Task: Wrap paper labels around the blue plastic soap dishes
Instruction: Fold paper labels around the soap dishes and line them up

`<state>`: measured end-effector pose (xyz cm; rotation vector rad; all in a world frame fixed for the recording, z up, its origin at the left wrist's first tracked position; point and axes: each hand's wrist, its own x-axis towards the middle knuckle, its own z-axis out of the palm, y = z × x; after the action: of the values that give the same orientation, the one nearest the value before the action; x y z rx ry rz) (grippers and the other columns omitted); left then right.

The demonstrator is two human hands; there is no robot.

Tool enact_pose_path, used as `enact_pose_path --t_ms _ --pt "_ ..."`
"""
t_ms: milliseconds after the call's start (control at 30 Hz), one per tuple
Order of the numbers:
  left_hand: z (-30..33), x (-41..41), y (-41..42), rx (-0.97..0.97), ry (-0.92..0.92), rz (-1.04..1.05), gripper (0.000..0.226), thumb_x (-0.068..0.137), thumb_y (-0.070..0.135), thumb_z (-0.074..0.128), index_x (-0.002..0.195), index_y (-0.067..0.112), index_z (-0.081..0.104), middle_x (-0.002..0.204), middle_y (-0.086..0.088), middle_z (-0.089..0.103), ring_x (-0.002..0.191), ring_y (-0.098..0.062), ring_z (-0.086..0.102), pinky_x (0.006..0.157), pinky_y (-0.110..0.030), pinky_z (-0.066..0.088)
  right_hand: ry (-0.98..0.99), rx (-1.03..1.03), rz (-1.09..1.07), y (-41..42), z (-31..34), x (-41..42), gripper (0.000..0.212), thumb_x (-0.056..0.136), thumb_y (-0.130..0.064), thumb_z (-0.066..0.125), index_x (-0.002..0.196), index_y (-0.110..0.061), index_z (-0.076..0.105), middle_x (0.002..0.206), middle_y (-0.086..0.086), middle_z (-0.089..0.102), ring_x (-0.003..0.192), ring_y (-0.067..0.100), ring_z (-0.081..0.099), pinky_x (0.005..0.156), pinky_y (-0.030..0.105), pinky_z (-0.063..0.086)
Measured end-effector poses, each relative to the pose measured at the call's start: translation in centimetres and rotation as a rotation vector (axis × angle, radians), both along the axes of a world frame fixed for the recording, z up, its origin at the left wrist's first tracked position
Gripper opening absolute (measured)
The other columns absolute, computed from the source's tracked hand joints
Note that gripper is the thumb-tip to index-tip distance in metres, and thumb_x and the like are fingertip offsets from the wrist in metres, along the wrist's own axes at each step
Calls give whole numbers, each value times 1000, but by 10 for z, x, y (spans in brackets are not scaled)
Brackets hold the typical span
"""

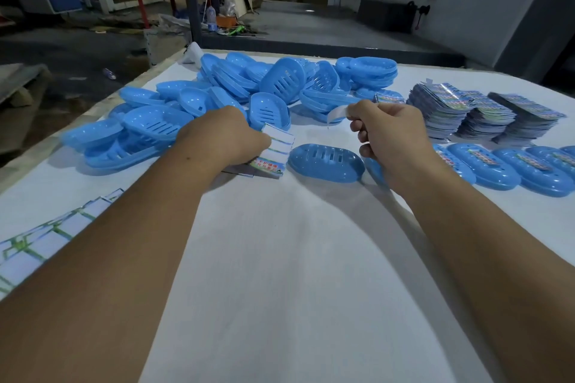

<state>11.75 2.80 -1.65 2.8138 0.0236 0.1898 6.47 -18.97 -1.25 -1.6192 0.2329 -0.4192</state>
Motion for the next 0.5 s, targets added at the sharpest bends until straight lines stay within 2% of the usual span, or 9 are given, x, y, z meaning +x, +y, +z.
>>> enact_pose_path --t_ms 200,367,433,500 --pt "4 -6 6 243 10 45 29 76 47 59 76 21 47 77 0 55 67 -17 47 55 -29 29 9 -36 -9 1 -1 2 14 81 -21 72 70 -12 71 58 -6 58 52 11 42 42 20 36" --pt "10 -10 9 304 23 56 24 78 45 57 77 22 48 81 -1 57 73 -19 50 60 -32 31 -14 -65 12 2 -6 4 17 78 -24 73 65 -14 71 58 -6 59 51 11 43 41 21 37" --pt "13 -13 9 269 -25 57 29 80 49 56 79 21 48 80 -2 55 70 -19 48 57 -30 29 -17 -106 18 2 -8 5 23 74 -29 73 64 -9 70 60 -2 58 53 14 44 43 23 38" --pt "17 -14 2 55 -55 31 39 78 49 57 82 11 52 76 -11 55 70 -27 53 53 -29 29 -19 -157 23 3 -9 5 29 71 -35 73 70 -6 70 62 3 57 55 17 44 47 27 39"
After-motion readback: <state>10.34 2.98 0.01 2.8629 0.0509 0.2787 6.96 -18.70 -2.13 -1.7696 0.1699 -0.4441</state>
